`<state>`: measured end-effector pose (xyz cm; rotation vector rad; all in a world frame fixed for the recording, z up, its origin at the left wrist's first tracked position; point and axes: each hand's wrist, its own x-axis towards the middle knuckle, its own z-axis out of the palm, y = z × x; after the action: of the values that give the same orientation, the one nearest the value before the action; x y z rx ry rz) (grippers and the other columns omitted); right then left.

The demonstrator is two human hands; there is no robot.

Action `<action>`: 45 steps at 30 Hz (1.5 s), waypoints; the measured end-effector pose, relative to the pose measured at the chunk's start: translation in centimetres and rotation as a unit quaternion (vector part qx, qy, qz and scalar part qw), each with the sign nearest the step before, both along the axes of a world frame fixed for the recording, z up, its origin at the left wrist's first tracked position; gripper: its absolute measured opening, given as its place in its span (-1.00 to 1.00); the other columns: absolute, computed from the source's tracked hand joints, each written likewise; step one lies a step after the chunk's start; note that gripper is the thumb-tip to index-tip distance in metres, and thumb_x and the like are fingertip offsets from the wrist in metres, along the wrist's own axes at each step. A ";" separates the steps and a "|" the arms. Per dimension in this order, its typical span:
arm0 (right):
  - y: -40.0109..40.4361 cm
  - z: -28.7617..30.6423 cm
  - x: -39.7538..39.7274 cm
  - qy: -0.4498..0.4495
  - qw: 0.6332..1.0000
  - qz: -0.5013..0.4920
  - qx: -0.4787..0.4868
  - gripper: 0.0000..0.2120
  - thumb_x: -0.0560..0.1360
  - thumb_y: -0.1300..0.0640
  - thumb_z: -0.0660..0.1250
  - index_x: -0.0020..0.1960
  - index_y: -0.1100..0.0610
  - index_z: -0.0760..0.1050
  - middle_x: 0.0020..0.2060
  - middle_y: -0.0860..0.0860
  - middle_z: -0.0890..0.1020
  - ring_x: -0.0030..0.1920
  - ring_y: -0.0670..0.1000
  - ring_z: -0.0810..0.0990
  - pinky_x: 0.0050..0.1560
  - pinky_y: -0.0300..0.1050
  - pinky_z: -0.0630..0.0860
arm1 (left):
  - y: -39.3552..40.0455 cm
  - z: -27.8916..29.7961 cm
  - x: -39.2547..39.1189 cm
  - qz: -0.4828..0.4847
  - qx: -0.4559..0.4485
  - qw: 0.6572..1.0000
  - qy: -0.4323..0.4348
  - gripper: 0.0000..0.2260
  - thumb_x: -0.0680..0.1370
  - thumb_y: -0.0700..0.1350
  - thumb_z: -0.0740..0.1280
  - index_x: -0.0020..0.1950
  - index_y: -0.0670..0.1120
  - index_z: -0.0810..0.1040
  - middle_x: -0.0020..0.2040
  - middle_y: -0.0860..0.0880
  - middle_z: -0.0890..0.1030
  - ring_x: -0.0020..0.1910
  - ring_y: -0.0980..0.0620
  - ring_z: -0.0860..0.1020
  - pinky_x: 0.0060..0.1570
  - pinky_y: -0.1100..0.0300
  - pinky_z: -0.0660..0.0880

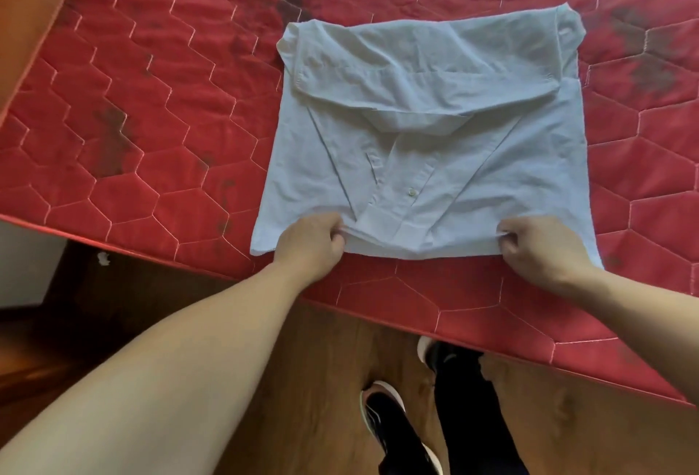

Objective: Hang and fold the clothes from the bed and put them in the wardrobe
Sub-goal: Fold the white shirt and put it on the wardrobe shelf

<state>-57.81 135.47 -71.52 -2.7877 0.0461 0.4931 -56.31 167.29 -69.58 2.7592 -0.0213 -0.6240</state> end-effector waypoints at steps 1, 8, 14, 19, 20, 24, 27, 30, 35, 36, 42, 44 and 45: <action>0.0 0.4 0.9 -0.006 1.000 -0.018 0.002 -0.74 0.46 0.20 0.21 -0.40 0.10 0.31 -0.29 0.14 0.58 -0.26 0.21 0.43 -0.29 -0.04 0.31 | 0.0 0.6 1.0 0.016 -0.005 1.000 -0.002 -0.93 0.53 -0.12 0.21 -0.13 -0.06 0.47 -0.16 -0.06 0.57 -0.13 -0.13 0.51 -0.22 0.09 0.36; -0.6 2.5 8.5 -0.041 0.998 -0.053 -0.002 -0.80 0.47 0.12 0.18 -0.30 0.17 0.38 -0.36 0.09 0.47 -0.25 0.23 0.45 -0.25 -0.02 0.36 | 0.2 2.5 9.2 0.029 -0.009 0.998 -0.058 -0.82 0.59 -0.16 0.16 0.08 -0.06 0.53 0.02 -0.14 0.62 -0.04 -0.19 0.50 -0.16 0.11 0.28; -1.4 2.3 15.5 -0.049 0.997 -0.060 -0.007 -0.81 0.50 0.11 0.18 -0.26 0.13 0.45 -0.33 0.08 0.49 -0.25 0.18 0.42 -0.25 -0.06 0.30 | 0.2 1.4 16.2 0.023 -0.009 0.996 -0.092 -0.81 0.65 -0.04 0.16 0.09 -0.01 0.55 0.00 -0.09 0.63 -0.01 -0.19 0.54 -0.17 0.09 0.32; -2.2 2.1 22.0 -0.052 0.997 -0.064 0.006 -0.83 0.48 0.09 0.20 -0.26 0.11 0.42 -0.34 0.08 0.46 -0.26 0.17 0.41 -0.25 -0.05 0.31 | -0.7 1.4 21.9 0.034 0.001 0.989 -0.143 -0.81 0.64 -0.09 0.19 0.10 -0.04 0.58 0.00 -0.06 0.65 0.04 -0.17 0.55 0.03 0.01 0.33; -2.4 2.0 23.2 -0.056 0.996 -0.068 0.005 -0.84 0.48 0.09 0.20 -0.25 0.11 0.43 -0.32 0.10 0.48 -0.25 0.17 0.41 -0.25 -0.05 0.34 | -1.0 1.3 23.0 0.040 0.006 0.988 -0.147 -0.81 0.64 -0.09 0.18 0.10 -0.04 0.58 0.00 -0.06 0.65 0.04 -0.16 0.54 0.06 0.01 0.30; -2.6 1.6 27.6 -0.077 0.994 -0.073 0.025 -0.85 0.48 0.11 0.19 -0.23 0.13 0.44 -0.29 0.12 0.51 -0.25 0.16 0.41 -0.23 -0.05 0.33 | -1.8 1.3 27.0 0.087 -0.022 0.984 -0.153 -0.79 0.63 -0.12 0.15 0.12 -0.05 0.57 -0.01 -0.12 0.62 -0.01 -0.21 0.54 -0.03 0.03 0.37; -2.8 0.9 30.0 -0.079 0.994 -0.069 0.030 -0.82 0.50 0.10 0.16 -0.16 0.17 0.46 -0.27 0.11 0.52 -0.22 0.15 0.43 -0.20 -0.03 0.35 | -2.2 0.9 29.5 0.075 -0.002 0.983 -0.165 -0.78 0.63 -0.12 0.15 0.15 -0.04 0.57 0.04 -0.12 0.62 0.05 -0.21 0.53 0.04 0.01 0.33; -3.0 0.1 31.9 -0.090 0.994 -0.063 0.032 -0.78 0.52 0.08 0.13 -0.09 0.18 0.48 -0.22 0.17 0.56 -0.14 0.22 0.50 -0.16 0.01 0.38 | -2.2 -0.1 31.6 0.062 0.009 0.982 -0.177 -0.78 0.63 -0.10 0.15 0.15 -0.02 0.57 0.08 -0.09 0.61 0.10 -0.16 0.51 0.16 -0.01 0.26; -3.7 -0.4 34.1 -0.086 0.996 -0.040 0.002 -0.84 0.56 0.10 0.15 -0.04 0.16 0.45 -0.13 0.21 0.59 -0.10 0.26 0.52 -0.17 0.05 0.40 | -1.6 -2.3 34.2 0.060 0.023 0.976 -0.209 -0.79 0.62 -0.04 0.20 0.12 -0.03 0.59 0.02 -0.15 0.53 0.06 -0.19 0.47 0.11 -0.05 0.32; -3.8 -0.5 34.4 -0.082 0.996 -0.035 -0.013 -0.84 0.57 0.10 0.15 -0.04 0.16 0.46 -0.11 0.21 0.58 -0.09 0.27 0.53 -0.18 0.03 0.38 | -1.8 -2.6 34.6 0.065 0.038 0.973 -0.217 -0.79 0.62 -0.03 0.21 0.12 -0.03 0.60 0.03 -0.16 0.51 0.07 -0.20 0.46 0.12 -0.04 0.30; -3.6 -1.5 36.5 -0.091 0.995 -0.029 -0.006 -0.84 0.53 0.08 0.24 -0.07 0.16 0.52 -0.12 0.24 0.61 -0.12 0.30 0.53 -0.13 0.07 0.42 | -6.8 -4.5 33.6 0.001 0.029 0.984 -0.176 -0.59 0.56 0.07 0.21 0.42 0.12 0.41 0.50 -0.04 0.29 0.48 -0.09 0.22 0.44 -0.13 0.01; -3.8 -1.5 37.2 -0.077 0.997 -0.012 -0.025 -0.78 0.55 0.01 0.25 -0.08 0.16 0.52 -0.18 0.24 0.58 -0.14 0.32 0.52 -0.16 0.05 0.38 | -9.3 -5.2 32.6 -0.086 0.012 0.988 -0.125 -0.51 0.57 0.15 0.13 0.51 0.17 0.27 0.59 0.00 0.13 0.57 -0.05 0.06 0.47 -0.15 -0.15; -4.2 -1.4 37.5 -0.064 0.997 0.005 -0.035 -0.75 0.55 -0.03 0.25 -0.14 0.16 0.49 -0.23 0.23 0.55 -0.19 0.30 0.49 -0.19 0.03 0.36 | -10.0 -5.7 32.3 -0.114 0.020 0.989 -0.094 -0.49 0.59 0.18 0.10 0.54 0.19 0.18 0.61 0.03 0.04 0.58 -0.02 -0.03 0.47 -0.14 -0.22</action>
<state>-20.27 131.31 -72.93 -2.8836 0.0216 0.3188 -24.02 157.26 -75.25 2.8677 -0.3765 -0.4188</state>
